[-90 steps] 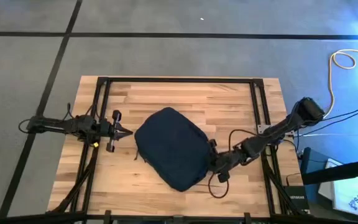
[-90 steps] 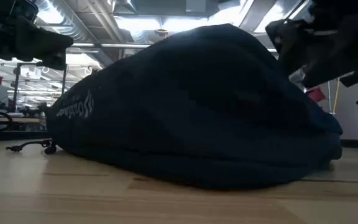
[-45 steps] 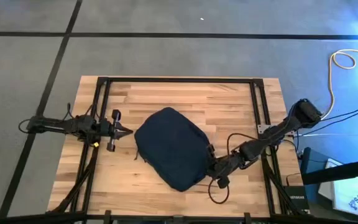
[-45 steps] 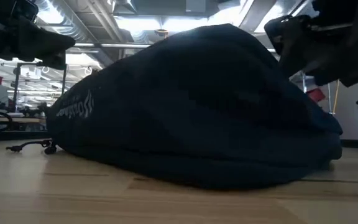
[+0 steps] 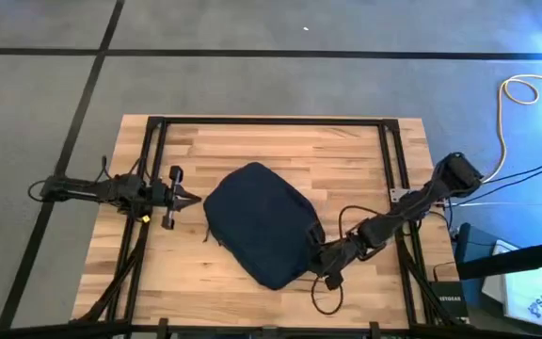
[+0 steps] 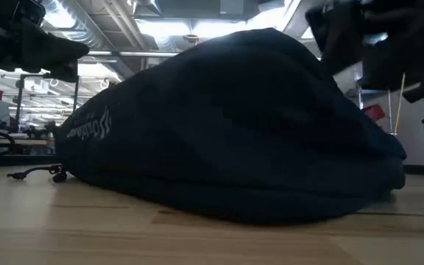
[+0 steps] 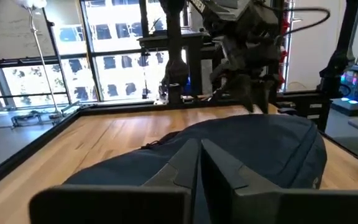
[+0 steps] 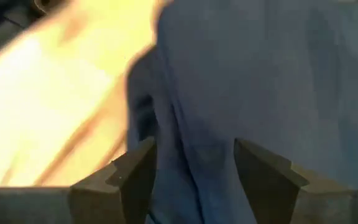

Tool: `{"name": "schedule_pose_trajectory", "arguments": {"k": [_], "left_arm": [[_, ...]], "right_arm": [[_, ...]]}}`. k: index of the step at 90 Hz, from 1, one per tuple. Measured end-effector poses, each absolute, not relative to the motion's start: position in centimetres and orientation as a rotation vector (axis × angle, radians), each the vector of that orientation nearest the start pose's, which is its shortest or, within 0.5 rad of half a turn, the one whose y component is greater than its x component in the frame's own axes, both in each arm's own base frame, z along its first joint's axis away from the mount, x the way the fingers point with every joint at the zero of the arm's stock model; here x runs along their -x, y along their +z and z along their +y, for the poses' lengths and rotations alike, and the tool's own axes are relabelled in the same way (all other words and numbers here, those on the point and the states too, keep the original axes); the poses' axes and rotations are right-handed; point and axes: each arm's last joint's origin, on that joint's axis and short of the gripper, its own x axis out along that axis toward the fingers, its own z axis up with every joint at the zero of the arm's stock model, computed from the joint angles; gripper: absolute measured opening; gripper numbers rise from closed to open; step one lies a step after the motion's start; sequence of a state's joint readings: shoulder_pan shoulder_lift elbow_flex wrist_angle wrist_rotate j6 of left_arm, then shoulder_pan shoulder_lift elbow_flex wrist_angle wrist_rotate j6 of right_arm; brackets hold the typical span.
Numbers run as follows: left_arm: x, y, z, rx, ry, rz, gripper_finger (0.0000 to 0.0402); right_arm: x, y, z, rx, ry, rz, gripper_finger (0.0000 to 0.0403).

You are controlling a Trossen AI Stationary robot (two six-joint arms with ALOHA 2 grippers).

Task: Unpack backpack
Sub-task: Open the blue backpack

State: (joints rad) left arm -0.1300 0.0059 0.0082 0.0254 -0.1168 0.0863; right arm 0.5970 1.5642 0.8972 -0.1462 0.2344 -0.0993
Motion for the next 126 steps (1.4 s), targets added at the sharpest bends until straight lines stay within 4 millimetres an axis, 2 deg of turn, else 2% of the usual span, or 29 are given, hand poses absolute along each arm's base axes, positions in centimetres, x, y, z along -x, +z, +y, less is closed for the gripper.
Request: {"name": "schedule_pose_trajectory", "arguments": {"k": [25,44,62,99,113,126], "left_arm": [[-9.7,16.8,-0.9,-0.083,-0.012,-0.028,0.0003],[-9.7,16.8,-0.9,-0.084,-0.013,-0.028,0.0003],[-9.7,16.8,-0.9,-0.079,-0.013,-0.025,0.0003],[-9.7,16.8,-0.9,-0.072,-0.013,-0.025,0.0003],[-9.7,16.8,-0.9,-0.065,-0.013,-0.025,0.0003],[-9.7,16.8,-0.9,-0.065,-0.013,-0.025,0.0003]], "right_arm": [[-25.8,19.8,17.8,0.283,0.506,0.842,0.0198],[-26.3,17.9,18.4,0.258,0.561,0.903,0.0198],[-26.9,16.2,18.3,0.29,0.528,0.947,0.0198],[-27.1,16.3,17.9,0.398,0.463,0.908,0.0198],[-27.0,16.2,17.9,0.395,0.47,0.924,0.0198],[-27.0,16.1,18.1,0.31,0.5,0.945,0.0198]]}}
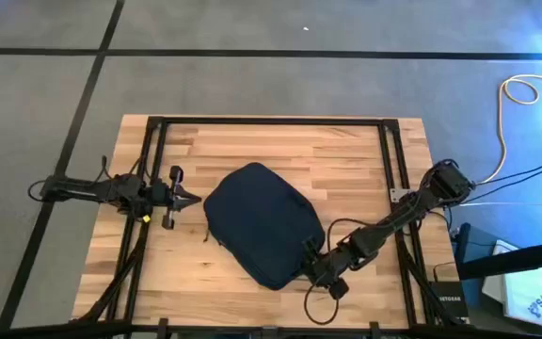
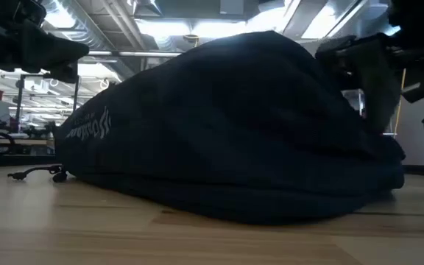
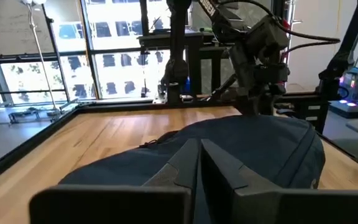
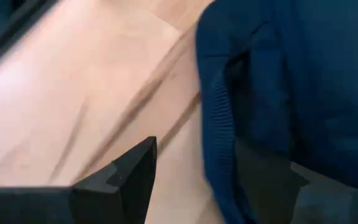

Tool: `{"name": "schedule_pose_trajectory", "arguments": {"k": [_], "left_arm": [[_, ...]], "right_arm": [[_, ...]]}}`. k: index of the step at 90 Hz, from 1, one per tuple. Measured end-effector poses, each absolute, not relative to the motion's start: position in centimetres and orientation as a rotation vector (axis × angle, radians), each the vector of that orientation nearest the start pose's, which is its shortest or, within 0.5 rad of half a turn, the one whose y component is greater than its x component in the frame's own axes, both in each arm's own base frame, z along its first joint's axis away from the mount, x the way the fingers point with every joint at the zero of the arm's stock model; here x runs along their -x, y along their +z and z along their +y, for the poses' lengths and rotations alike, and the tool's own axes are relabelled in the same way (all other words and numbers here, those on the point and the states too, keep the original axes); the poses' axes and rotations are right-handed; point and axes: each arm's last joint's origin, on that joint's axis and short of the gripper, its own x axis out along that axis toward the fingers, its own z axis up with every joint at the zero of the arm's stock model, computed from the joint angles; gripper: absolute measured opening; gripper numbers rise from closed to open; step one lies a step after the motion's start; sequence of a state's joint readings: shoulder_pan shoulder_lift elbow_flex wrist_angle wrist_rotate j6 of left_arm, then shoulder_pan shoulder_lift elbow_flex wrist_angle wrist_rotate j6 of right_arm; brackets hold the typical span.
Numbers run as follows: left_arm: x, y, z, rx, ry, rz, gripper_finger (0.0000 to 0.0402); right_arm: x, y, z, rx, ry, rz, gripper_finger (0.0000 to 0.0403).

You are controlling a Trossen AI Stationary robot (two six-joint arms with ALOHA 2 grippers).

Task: Unpack backpack
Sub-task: Open the blue backpack

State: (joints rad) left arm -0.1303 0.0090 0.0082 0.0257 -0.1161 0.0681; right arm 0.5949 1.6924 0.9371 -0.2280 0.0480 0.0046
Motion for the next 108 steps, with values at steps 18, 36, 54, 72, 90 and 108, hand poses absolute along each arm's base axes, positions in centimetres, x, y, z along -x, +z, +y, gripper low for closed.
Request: {"name": "schedule_pose_trajectory", "arguments": {"k": [18,36,54,72,90,108], "left_arm": [[-9.7,16.8,-0.9,-0.06,-0.013,-0.025,0.0003],[-9.7,16.8,-0.9,-0.054,-0.014,-0.025,0.0003],[-9.7,16.8,-0.9,-0.058,-0.014,-0.025,0.0003],[-9.7,16.8,-0.9,-0.057,-0.015,-0.023,0.0003],[-9.7,16.8,-0.9,-0.057,-0.014,-0.023,0.0003],[-9.7,16.8,-0.9,-0.057,-0.015,-0.023,0.0003]], "right_arm": [[-26.9,16.0,18.1,0.268,0.493,0.964,0.0198],[-27.1,15.9,17.9,0.287,0.467,0.964,0.0198],[-27.6,14.6,17.5,0.256,0.501,1.023,0.0198],[-27.7,14.3,17.5,0.256,0.537,1.028,0.0198],[-28.1,14.8,17.8,0.218,0.61,1.019,0.0183],[-28.7,15.0,17.0,0.161,0.674,1.028,0.0134]]}}
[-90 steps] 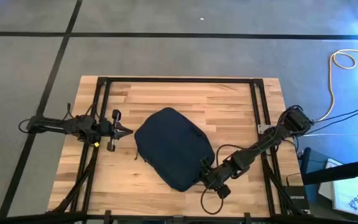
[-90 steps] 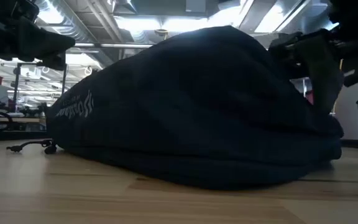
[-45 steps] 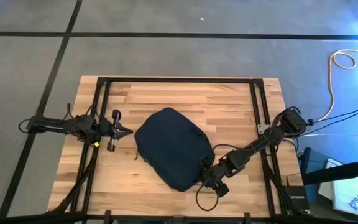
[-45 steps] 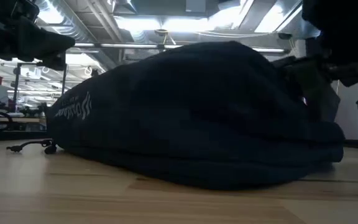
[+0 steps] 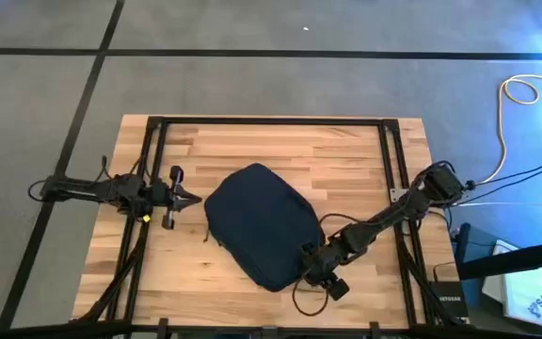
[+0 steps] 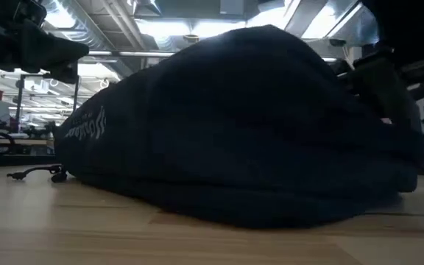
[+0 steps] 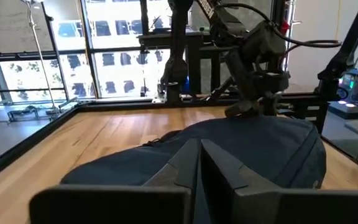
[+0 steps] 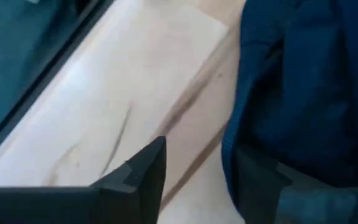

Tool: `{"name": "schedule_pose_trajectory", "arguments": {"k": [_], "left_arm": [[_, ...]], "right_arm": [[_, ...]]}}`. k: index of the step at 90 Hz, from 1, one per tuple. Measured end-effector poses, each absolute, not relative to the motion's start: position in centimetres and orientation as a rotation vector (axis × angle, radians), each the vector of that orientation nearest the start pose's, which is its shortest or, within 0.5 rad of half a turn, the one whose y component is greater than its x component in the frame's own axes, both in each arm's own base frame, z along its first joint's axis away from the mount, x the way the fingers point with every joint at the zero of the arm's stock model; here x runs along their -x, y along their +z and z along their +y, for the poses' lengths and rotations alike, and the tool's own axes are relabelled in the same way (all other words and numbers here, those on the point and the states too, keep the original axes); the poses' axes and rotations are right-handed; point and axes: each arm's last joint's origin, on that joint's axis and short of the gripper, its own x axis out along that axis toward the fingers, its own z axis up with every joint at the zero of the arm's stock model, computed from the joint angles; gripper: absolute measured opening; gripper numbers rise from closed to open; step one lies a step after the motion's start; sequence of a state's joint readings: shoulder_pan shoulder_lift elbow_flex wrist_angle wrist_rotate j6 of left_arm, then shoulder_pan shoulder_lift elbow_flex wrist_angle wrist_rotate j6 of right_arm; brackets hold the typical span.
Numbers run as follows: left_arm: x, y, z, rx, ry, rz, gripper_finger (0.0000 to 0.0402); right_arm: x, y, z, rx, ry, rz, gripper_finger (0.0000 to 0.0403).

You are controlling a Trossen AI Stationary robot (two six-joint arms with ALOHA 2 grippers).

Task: Unpack backpack
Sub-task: Open the blue backpack

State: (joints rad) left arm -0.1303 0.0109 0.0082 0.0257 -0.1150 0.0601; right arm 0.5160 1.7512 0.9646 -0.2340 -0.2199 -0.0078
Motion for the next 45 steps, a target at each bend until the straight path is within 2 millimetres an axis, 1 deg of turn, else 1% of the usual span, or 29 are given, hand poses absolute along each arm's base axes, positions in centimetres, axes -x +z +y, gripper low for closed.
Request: {"name": "schedule_pose_trajectory", "arguments": {"k": [11,31,45], "left_arm": [[-9.73,16.79,-0.94,-0.058,-0.014,-0.023,0.0003],[-9.73,16.79,-0.94,-0.061,-0.014,-0.023,0.0003],[-9.73,16.79,-0.94,-0.062,-0.014,-0.023,0.0003]], "right_arm": [[-28.9,15.03,16.55,0.153,0.661,1.03,0.0109],[-28.91,15.03,16.55,0.164,0.667,1.025,0.0072],[-28.9,15.03,16.55,0.176,0.674,1.021,0.0037]]}}
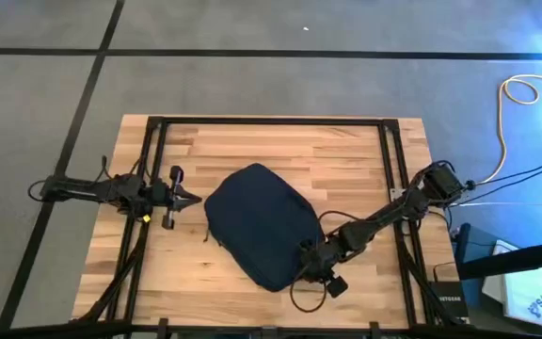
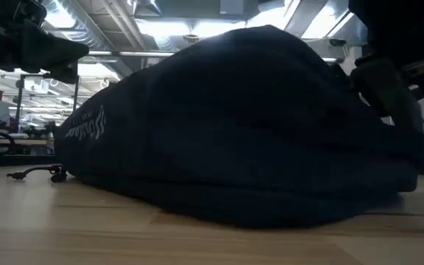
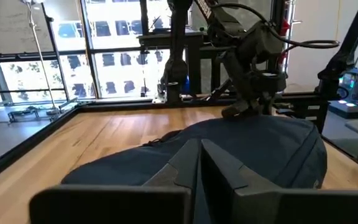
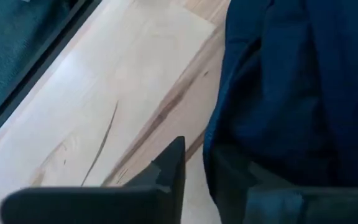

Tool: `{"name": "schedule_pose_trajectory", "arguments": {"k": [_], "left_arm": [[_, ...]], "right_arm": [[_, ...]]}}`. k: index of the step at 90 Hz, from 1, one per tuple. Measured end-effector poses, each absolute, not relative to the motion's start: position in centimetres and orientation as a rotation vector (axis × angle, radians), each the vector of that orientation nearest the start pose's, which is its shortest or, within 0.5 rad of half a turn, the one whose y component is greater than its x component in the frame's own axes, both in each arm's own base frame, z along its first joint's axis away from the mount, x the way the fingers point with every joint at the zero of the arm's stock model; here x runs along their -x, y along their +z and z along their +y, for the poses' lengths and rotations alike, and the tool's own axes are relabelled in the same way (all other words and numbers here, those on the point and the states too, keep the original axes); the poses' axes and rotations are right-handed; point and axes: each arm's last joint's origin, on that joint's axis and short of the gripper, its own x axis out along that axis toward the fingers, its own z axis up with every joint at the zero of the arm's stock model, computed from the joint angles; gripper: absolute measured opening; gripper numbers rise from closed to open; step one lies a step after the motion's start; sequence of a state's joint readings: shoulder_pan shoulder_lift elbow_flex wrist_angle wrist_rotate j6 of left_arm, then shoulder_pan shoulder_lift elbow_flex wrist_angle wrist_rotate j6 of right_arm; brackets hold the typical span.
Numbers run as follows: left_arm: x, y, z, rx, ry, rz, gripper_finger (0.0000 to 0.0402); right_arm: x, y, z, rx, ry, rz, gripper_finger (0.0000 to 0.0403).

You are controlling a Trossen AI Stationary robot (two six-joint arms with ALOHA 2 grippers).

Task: Unpack backpack
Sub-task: Open the blue backpack

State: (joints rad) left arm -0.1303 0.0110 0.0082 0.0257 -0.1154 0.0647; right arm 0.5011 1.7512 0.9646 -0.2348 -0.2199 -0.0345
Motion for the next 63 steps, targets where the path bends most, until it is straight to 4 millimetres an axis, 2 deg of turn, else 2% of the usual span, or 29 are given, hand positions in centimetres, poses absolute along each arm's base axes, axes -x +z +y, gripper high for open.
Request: {"name": "schedule_pose_trajectory", "arguments": {"k": [14,47,63], "left_arm": [[-9.7,16.8,-0.9,-0.063,-0.014,-0.024,0.0003],[-9.7,16.8,-0.9,-0.068,-0.013,-0.023,0.0003],[-9.7,16.8,-0.9,-0.068,-0.011,-0.024,0.0003]], "right_arm": [[-29.0,15.0,16.4,0.168,0.674,1.022,0.0003],[-28.9,15.1,16.3,0.142,0.72,1.034,0.0001],[-28.6,16.2,16.1,0.161,0.733,1.008,0.0]]}}
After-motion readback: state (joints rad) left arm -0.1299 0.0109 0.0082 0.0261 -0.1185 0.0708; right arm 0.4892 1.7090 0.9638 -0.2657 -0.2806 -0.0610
